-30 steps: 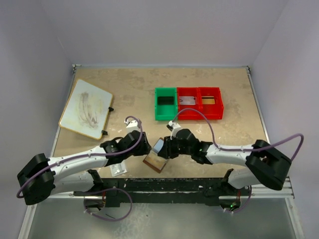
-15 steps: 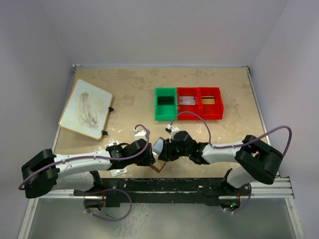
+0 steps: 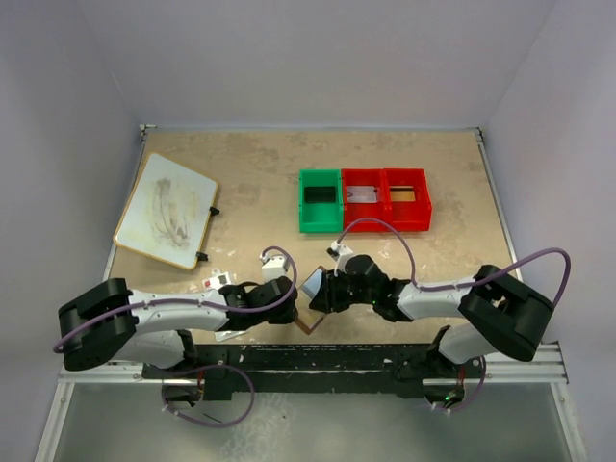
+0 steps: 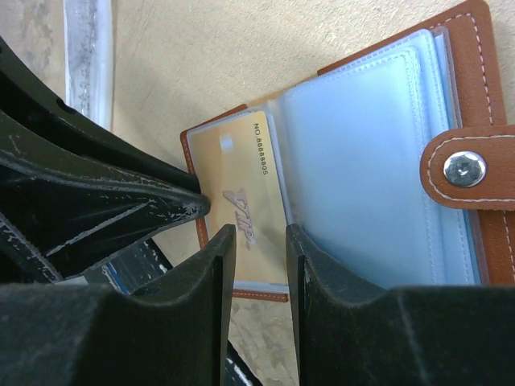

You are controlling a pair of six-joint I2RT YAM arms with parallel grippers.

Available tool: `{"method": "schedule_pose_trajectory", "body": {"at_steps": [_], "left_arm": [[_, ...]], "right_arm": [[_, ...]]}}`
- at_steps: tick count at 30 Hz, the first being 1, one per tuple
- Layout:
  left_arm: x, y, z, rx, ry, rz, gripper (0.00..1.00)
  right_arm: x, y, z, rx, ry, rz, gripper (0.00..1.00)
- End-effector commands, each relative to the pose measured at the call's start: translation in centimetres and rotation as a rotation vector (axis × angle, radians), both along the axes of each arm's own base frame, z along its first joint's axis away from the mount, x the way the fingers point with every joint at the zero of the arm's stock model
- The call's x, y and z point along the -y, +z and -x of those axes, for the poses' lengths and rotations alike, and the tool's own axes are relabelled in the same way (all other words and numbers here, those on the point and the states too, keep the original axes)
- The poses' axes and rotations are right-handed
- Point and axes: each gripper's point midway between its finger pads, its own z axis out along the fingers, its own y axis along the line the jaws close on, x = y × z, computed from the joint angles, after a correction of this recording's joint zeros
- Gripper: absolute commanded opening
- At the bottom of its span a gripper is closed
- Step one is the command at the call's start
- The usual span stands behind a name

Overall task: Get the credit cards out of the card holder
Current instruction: Adjust the card holder at the center of the board.

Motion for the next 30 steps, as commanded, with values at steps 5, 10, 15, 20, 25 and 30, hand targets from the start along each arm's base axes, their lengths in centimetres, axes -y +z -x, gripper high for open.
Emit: {"method": "schedule_pose_trajectory", "body": {"at_steps": [5,10,15,20,25,30], "left_arm": [[-4.0,-4.4,0.9,-0.031,0.049,-0.168,0.11],[-4.2,-4.5,0.7,-0.023,0.048,-0.182,0.09],[-3.8,-4.6,0.6,-0.027,0.037,-0.194,0.07],[-4.3,-4.7,0.5,-0.021,0.047,-0.220,0.06],[-4.5,-4.7,0.4,-0.016,0.047,-0.233,0.05],[-4.3,-4.7,0.3,-0.015,0.043,-0.230,0.04]], "right_arm": [[0.4,1.2,-0.2,-0.025,0.017,-0.077,0.30],[0.5,1.2,-0.1,-0.045,0.023,-0.098,0.19],[-0.4,2.2,0.6,-0.055,0.084,-0.168,0.13],[-0.3,3.1,0.2,-0.031,0.065,-0.180,0.13],[0.8,2.5,-0.7,-0.034,0.006,-0.101,0.12],[2.7,1.5,-1.9,-0.020,-0.077,0.048,0.26]]}}
